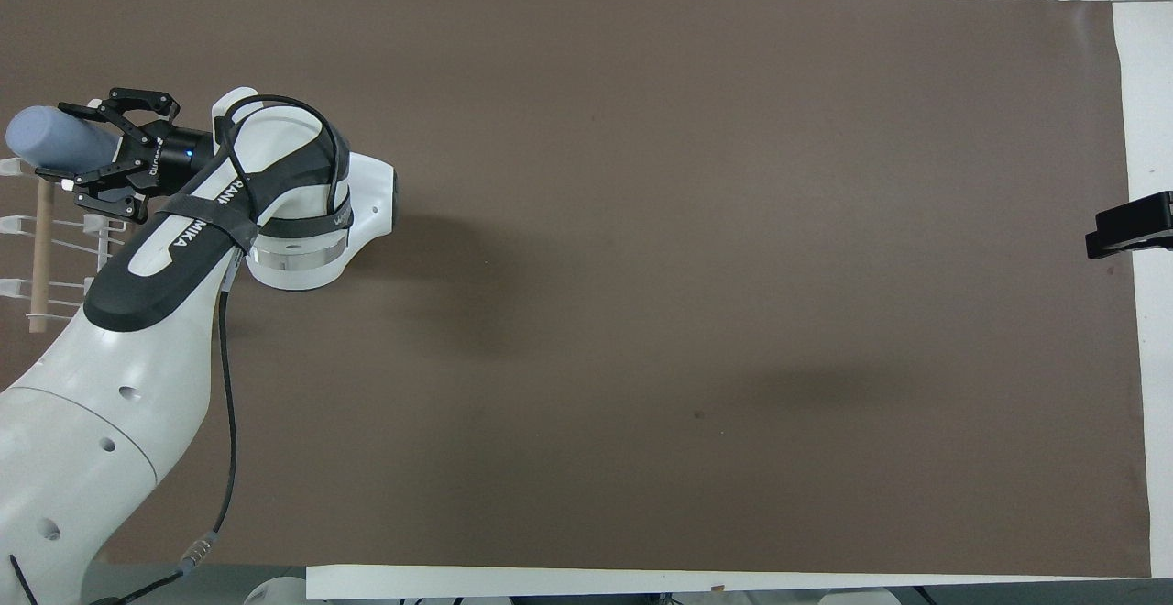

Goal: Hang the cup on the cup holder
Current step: 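Open the left gripper to release the cup on the hook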

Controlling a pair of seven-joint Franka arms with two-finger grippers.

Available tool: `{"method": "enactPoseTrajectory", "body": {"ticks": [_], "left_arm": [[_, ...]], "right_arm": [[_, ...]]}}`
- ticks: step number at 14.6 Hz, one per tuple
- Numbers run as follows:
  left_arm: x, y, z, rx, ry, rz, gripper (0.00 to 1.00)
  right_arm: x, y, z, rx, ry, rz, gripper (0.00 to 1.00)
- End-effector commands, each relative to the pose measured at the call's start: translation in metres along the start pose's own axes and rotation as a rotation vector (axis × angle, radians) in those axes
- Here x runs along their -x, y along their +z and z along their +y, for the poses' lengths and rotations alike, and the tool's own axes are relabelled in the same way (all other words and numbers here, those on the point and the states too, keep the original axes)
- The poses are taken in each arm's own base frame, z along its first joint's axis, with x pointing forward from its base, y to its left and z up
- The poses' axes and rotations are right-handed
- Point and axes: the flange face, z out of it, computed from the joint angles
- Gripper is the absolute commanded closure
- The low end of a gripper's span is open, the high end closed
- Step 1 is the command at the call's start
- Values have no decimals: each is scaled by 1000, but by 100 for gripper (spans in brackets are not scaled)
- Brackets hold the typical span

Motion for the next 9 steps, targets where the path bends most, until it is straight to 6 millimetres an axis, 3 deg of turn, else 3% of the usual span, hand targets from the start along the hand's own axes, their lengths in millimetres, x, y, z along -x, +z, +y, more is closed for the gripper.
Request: {"method": "enactPoseTrajectory", "body": {"ticks": [1,3,4,9], "left_arm": [[1,0,-4,5,-12,-12,32],[-1,0,-3,2,-16,-10,15],[-1,0,-3,1,-16,-9,2],[-33,-4,14,22,-65,-40,0]], "right_arm": [[-3,-1,-1,-20,6,-13,1],[-2,0,0,-20,7,-17,1],[-2,0,-1,-20,6,-17,1],[0,6,-1,-22,3,-31,1]]}}
